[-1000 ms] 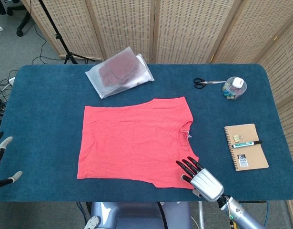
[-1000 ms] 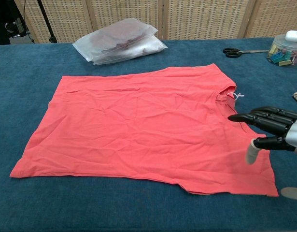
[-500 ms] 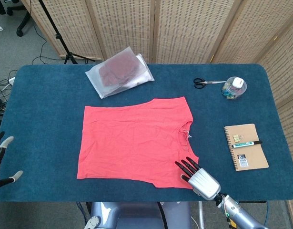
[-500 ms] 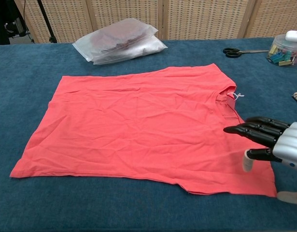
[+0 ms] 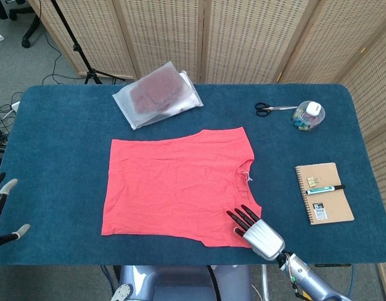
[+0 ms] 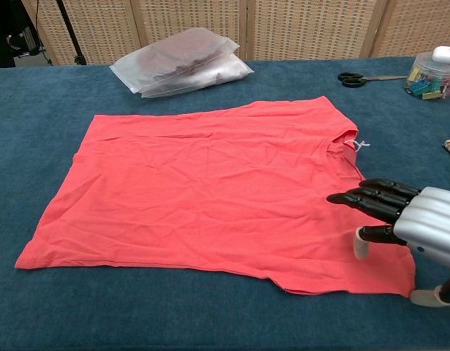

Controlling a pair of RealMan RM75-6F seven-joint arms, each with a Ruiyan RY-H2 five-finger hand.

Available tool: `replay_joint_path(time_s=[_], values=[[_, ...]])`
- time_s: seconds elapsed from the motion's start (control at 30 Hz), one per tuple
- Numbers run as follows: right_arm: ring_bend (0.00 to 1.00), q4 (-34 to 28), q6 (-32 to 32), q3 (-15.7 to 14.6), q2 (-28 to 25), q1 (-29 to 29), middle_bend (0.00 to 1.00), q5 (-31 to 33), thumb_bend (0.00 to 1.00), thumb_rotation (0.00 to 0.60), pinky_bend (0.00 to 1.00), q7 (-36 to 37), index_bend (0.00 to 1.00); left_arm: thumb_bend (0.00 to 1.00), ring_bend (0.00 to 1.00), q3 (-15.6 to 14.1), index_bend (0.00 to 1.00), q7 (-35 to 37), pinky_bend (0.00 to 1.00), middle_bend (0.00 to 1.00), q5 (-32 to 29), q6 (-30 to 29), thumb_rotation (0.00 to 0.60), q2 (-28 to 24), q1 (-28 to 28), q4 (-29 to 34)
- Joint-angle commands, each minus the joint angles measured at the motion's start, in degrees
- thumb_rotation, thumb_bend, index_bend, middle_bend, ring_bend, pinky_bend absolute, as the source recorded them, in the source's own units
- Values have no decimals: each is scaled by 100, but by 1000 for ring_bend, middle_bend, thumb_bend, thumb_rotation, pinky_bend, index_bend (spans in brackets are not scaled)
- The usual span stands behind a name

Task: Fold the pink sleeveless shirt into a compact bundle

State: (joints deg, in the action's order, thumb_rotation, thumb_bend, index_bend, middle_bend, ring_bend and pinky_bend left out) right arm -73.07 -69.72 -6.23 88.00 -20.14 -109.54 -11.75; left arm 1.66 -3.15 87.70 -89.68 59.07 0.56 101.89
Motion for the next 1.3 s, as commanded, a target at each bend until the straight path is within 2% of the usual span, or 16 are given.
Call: replay_joint_path(time_s=[0.03, 0.33, 0.77, 0.9, 1.2, 1.3], values=[[0, 21, -16, 7, 40, -19, 35, 37, 157, 600, 0, 38, 414, 0, 0, 2, 0, 2, 0, 0, -6, 4, 600, -2, 2, -4], [0, 198, -230, 6, 201, -72, 58, 80, 329, 600, 0, 304, 435, 0, 0, 4, 0, 16, 0, 0, -25, 9, 600, -3, 1, -12], [0, 489, -396, -102, 326, -139, 75, 74, 363, 600, 0, 555, 551, 0, 0, -12, 0, -49, 0, 0, -39, 69, 600, 35, 24, -16], [0, 609, -493, -109, 393, -153, 87, 61, 412, 600, 0, 646, 584, 0, 0, -41, 0, -10, 0, 0, 46, 120, 600, 61, 63, -58], [0, 716, -622, -122, 447, -190, 91, 83, 414, 600, 0, 779, 607, 0, 0, -229, 2, 94, 0, 0, 592, 392, 600, 367, 296, -489], [0, 703, -640, -122, 434, -201, 91, 108, 414, 600, 0, 807, 610, 0, 0, -344, 73, 41, 0, 0, 871, 466, 600, 612, 373, -818]])
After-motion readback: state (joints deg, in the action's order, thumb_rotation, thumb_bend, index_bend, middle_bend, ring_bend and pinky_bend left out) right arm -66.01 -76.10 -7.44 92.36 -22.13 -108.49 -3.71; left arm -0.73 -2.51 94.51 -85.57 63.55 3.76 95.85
